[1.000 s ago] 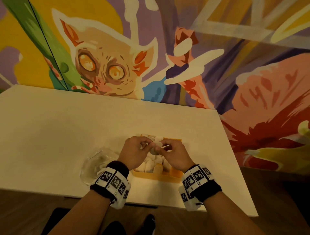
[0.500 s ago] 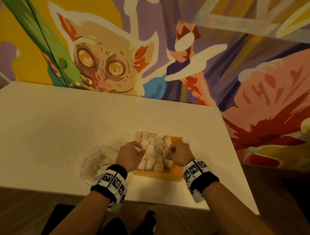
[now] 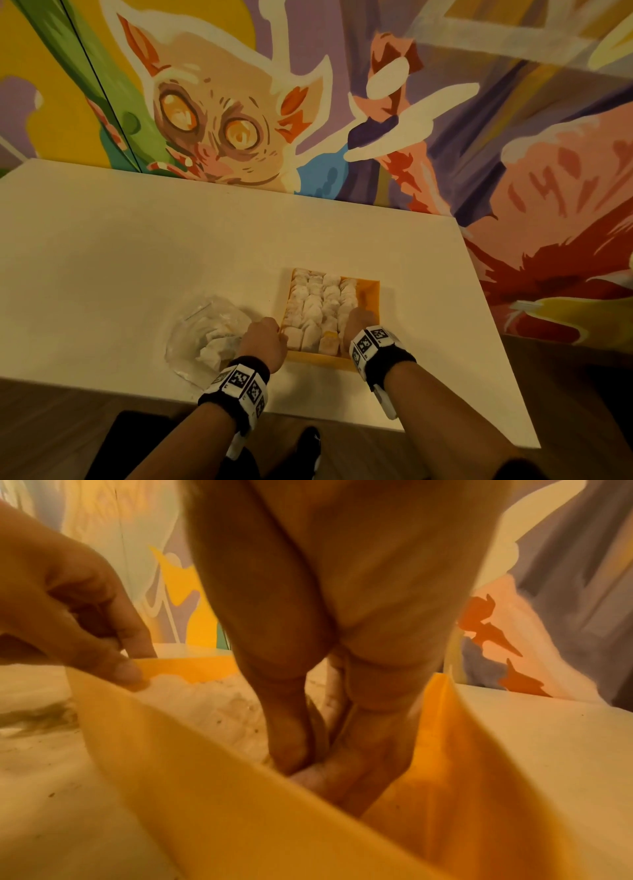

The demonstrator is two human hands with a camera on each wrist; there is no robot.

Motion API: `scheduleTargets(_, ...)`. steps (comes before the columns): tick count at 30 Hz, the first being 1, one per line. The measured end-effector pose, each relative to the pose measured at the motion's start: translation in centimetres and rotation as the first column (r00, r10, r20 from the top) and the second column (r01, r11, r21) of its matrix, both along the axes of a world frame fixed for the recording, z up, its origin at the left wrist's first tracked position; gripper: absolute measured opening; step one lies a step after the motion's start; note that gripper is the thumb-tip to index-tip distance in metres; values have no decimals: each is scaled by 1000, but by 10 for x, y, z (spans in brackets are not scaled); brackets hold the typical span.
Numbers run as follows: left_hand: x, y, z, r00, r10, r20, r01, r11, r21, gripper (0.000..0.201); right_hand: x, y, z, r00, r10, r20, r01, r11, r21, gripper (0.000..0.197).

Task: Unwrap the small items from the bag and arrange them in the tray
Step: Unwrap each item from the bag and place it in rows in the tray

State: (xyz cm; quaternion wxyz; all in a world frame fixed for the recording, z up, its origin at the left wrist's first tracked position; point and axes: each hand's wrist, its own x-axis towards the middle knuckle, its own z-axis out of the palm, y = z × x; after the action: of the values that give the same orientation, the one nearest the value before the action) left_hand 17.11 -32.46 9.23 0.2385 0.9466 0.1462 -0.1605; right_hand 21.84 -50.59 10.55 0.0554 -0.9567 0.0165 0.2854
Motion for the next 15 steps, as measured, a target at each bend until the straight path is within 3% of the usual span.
scheduleTargets(5, 1, -1, 4, 1000, -1, -5, 1, 1000, -2, 33, 6, 5, 0, 984, 170, -55, -178, 965, -194, 44)
scheduleTargets(9, 0, -1, 4, 1000, 0, -21, 0, 1000, 4, 33, 4, 8, 1, 987, 144, 74, -124, 967, -224, 46)
scheduleTargets(12, 0, -1, 5, 1000, -1, -18, 1, 1000, 4, 33, 6, 3, -16, 985, 171, -28, -173, 954, -247, 48)
scheduleTargets(15, 0, -1, 5, 1000, -6, -13, 6, 1000, -3, 34, 6, 4, -17, 993, 116, -13, -116, 973, -201, 45)
